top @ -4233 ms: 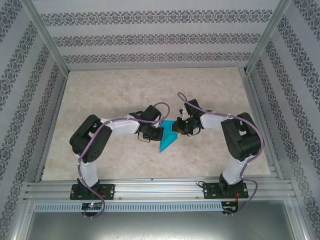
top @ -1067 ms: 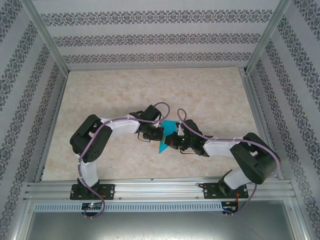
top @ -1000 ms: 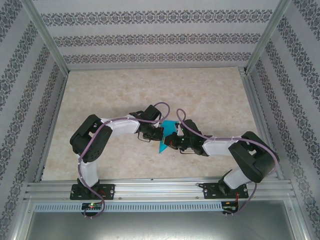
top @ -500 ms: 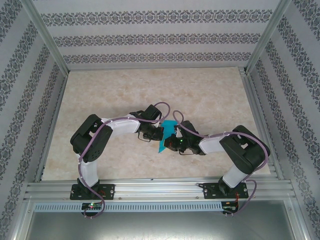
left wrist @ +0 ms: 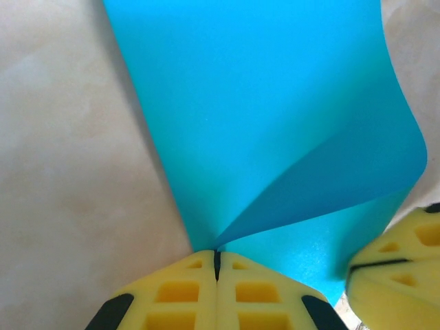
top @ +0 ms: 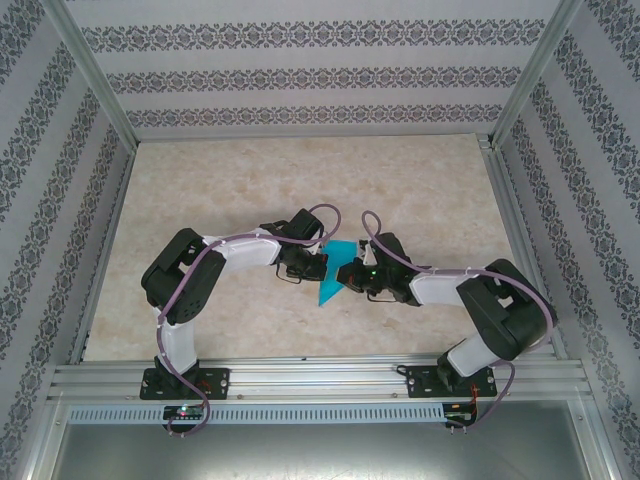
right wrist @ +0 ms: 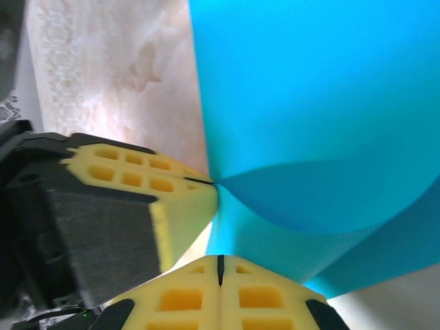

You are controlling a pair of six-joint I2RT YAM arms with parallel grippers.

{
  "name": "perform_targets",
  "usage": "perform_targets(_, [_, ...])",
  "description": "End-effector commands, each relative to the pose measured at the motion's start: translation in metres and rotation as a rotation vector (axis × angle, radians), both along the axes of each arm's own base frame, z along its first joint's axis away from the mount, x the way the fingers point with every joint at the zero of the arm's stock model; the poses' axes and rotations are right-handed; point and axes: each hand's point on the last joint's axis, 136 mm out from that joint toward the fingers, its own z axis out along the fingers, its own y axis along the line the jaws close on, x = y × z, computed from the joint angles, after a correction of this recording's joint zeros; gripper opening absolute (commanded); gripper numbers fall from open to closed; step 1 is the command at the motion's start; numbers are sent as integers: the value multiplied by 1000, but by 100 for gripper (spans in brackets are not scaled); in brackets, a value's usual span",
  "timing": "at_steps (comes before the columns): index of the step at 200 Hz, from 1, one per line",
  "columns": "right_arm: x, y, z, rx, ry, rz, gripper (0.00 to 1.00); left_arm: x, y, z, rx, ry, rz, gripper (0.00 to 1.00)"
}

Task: Fold a paper plane with a square sheet of paper (pick it up from the middle)

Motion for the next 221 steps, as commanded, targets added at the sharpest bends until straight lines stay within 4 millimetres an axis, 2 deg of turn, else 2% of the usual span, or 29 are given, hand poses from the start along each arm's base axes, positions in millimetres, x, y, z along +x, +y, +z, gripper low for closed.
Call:
perform_targets(1, [-3, -6, -17, -58, 28, 11, 6, -8, 13, -18, 66, 54, -9, 2])
perform_targets(21, [-9, -18, -38, -123, 70, -9, 5, -7, 14, -17, 66, 50, -9, 2])
perform_targets(42, [-14, -22, -48, -139, 100, -17, 5, -8, 14, -17, 68, 51, -10, 2])
perform_targets(51, [-13, -19, -44, -121, 97, -11, 5, -8, 14, -17, 70, 51, -12, 2])
perform_targets(71, [-6, -13, -21, -67, 51, -5, 6, -8, 16, -17, 77, 50, -12, 2])
perform_targets(102, [6, -14, 10, -9, -26, -2, 7, -9, 17, -19, 80, 53, -11, 2])
perform_targets(134, [14, -23, 3, -20, -10, -19, 7, -9, 16, -18, 75, 52, -12, 2])
perform_targets(193, [8, -43, -43, -131, 106, -63, 5, -8, 15, -16, 76, 52, -11, 2])
perform_targets(208, [7, -41, -36, -108, 98, -64, 5, -8, 16, -16, 79, 51, -12, 2])
perform_targets(221, [11, -38, -20, -85, 67, -57, 5, -8, 16, -17, 79, 52, -13, 2])
